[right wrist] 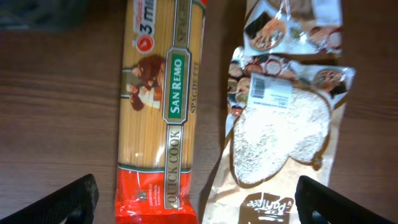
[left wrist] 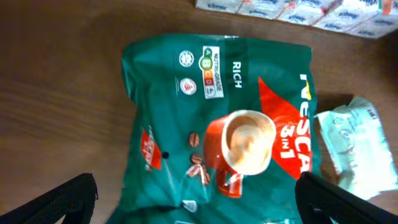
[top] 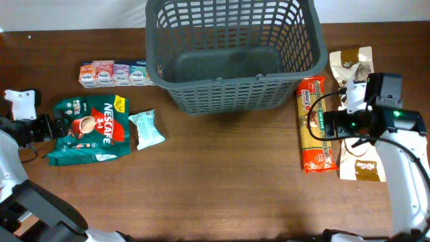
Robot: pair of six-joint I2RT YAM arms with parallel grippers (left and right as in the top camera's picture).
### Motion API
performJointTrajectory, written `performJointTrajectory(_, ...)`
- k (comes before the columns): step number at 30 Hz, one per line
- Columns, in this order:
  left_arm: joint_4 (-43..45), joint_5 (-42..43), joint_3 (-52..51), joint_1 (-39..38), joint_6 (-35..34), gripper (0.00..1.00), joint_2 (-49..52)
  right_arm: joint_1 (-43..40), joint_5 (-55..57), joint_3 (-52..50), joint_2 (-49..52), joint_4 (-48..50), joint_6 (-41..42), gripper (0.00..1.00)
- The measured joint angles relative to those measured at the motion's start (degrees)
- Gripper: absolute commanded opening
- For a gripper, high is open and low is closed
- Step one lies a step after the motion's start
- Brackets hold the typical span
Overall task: Pack container
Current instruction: 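Grasp the green Nescafe pouch with the left gripper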
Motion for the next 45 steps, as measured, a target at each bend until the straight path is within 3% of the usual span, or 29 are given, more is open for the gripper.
performJointTrajectory(12, 1.1, 0.2, 0.0, 0.0, 3.1, 0.99, 2.1, 0.0, 0.0, 0.0, 7.2, 0.0, 0.0, 0.99)
performJointTrajectory(37, 5.7, 1.0, 0.2, -0.1, 1.5, 0.99, 15.9, 0.0, 0.0, 0.0, 7.9, 0.0, 0.0, 0.99)
performJointTrajectory(40, 5.7, 1.7, 0.4, -0.5, 0.3, 0.89, 17.2, 0.0, 0.0, 0.0, 7.9, 0.0, 0.0, 0.99)
performJointTrajectory(41, 5.7, 2.1, 0.5, -0.6, 0.1, 0.78, 17.6, 0.0, 0.0, 0.0, 7.9, 0.0, 0.0, 0.99)
performJointTrajectory(44, 5.9, 2.5, 0.8, -1.3, -0.5, 0.62, 18.1, 0.0, 0.0, 0.0, 7.9, 0.0, 0.0, 0.99)
performJointTrajectory(45, 6.1, 2.7, 1.0, -1.5, -0.6, 0.52, 18.3, 0.0, 0.0, 0.0, 7.9, 0.0, 0.0, 0.99)
